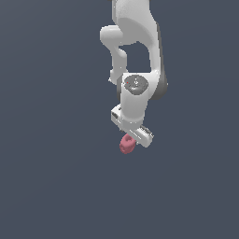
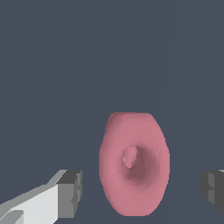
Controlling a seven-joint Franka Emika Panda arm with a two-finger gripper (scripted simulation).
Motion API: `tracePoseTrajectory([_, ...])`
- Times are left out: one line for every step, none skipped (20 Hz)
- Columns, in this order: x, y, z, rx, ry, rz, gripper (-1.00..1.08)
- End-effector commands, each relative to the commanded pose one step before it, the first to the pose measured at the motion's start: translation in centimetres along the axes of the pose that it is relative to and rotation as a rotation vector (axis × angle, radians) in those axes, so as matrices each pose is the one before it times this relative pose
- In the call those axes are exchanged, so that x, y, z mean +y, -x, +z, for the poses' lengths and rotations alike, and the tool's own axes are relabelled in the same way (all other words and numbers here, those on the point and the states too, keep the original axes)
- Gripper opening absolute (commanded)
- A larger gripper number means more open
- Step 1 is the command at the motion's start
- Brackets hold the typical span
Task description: Pick up the object and move it to a goal position.
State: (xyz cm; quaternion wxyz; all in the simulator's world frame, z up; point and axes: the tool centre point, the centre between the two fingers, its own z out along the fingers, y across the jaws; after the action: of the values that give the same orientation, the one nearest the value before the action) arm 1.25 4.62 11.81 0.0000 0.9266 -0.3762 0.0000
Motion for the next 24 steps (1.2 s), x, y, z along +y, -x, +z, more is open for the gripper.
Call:
tracePoseTrajectory([-0.001, 0.001, 0.0, 0.00001, 0.00001, 0.00007, 1.0])
tracePoseTrajectory([-0.001, 0.002, 0.041, 0.0, 0.0, 0.0, 1.0])
tracePoseTrajectory([-0.003, 0.007, 0.121, 0.0, 0.0, 0.0, 1.0])
tracePoseTrajectory([-0.004, 0.012, 0.202, 0.0, 0.0, 0.0, 1.0])
tracePoseTrajectory([0.023, -0.015, 0.283, 0.00001, 0.00001, 0.00069, 1.0])
tracePoseTrajectory([-0.006, 0.023, 0.363, 0.0, 0.0, 0.0, 1.0])
tracePoseTrajectory([0.022, -0.003, 0.443, 0.00001, 0.00002, 0.00069, 1.0])
tracePoseTrajectory([0.023, 0.004, 0.52, 0.00002, 0.00003, 0.00069, 1.0])
tracePoseTrajectory([-0.006, 0.042, 0.592, 0.0, 0.0, 0.0, 1.0])
tracePoseTrajectory([0.035, -0.005, 0.574, 0.00003, 0.00004, 0.00098, 1.0])
tracePoseTrajectory([0.022, 0.001, 0.497, 0.00002, 0.00003, 0.00069, 1.0])
tracePoseTrajectory([-0.009, 0.025, 0.421, 0.0, 0.0, 0.0, 1.0])
tracePoseTrajectory([0.015, -0.017, 0.345, 0.0, 0.0, 0.00069, 1.0])
tracePoseTrajectory([-0.019, 0.005, 0.269, 0.0, 0.0, 0.0, 1.0])
tracePoseTrajectory([-0.025, -0.007, 0.193, 0.0, 0.0, 0.0, 1.0])
tracePoseTrajectory([-0.03, -0.018, 0.116, 0.0, 0.0, 0.0, 1.0])
tracePoseTrajectory([-0.031, -0.025, 0.041, 0.0, 0.0, 0.0, 1.0])
tracePoseTrajectory([-0.013, -0.012, 0.002, 0.0, 0.0, 0.0, 1.0])
tracePoseTrajectory([0.0, 0.0, 0.0, 0.0, 0.0, 0.0, -1.0])
tracePoseTrajectory([0.0, 0.0, 0.0, 0.0, 0.0, 0.0, -1.0])
tracePoseTrajectory([0.0, 0.0, 0.0, 0.0, 0.0, 0.0, -1.0])
tracePoseTrajectory([0.0, 0.0, 0.0, 0.0, 0.0, 0.0, -1.0])
tracePoseTrajectory([0.0, 0.0, 0.0, 0.0, 0.0, 0.0, -1.0])
tracePoseTrajectory([0.0, 0.0, 0.0, 0.0, 0.0, 0.0, -1.0])
